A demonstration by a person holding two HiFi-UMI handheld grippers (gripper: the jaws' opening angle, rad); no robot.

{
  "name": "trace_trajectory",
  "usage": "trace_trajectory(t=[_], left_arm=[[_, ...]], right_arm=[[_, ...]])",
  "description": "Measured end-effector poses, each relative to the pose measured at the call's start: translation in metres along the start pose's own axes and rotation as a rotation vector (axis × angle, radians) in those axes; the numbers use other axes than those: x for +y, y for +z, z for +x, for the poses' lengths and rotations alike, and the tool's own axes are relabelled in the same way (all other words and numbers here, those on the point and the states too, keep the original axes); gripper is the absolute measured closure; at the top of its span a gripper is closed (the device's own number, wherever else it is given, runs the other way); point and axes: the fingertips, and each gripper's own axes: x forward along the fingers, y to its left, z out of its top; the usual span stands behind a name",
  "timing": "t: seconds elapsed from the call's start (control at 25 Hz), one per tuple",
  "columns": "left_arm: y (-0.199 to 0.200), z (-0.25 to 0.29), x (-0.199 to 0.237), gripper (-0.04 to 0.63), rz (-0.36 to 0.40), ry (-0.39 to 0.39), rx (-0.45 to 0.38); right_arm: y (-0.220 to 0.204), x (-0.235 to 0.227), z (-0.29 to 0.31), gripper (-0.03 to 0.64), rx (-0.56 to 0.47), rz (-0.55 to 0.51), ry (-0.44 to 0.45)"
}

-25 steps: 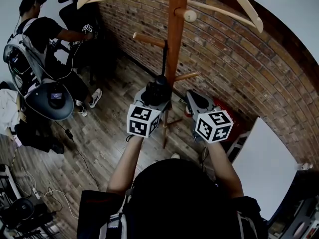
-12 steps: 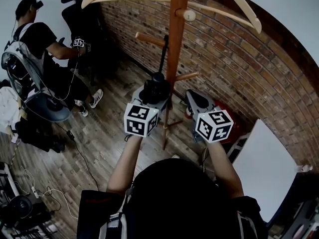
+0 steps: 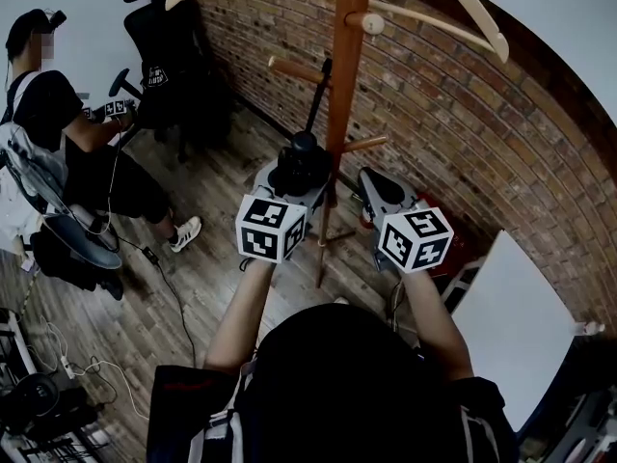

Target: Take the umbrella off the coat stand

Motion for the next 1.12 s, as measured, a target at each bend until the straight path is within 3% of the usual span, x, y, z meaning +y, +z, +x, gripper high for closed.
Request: trace_trajectory(t=[1.12], left_arm=[[0.038, -0.039, 0.03, 0.295, -0.056, 0.055, -0.101]], right_arm=[[0.007, 0.033, 0.022, 0.588, -0.005, -0.018, 0.063]])
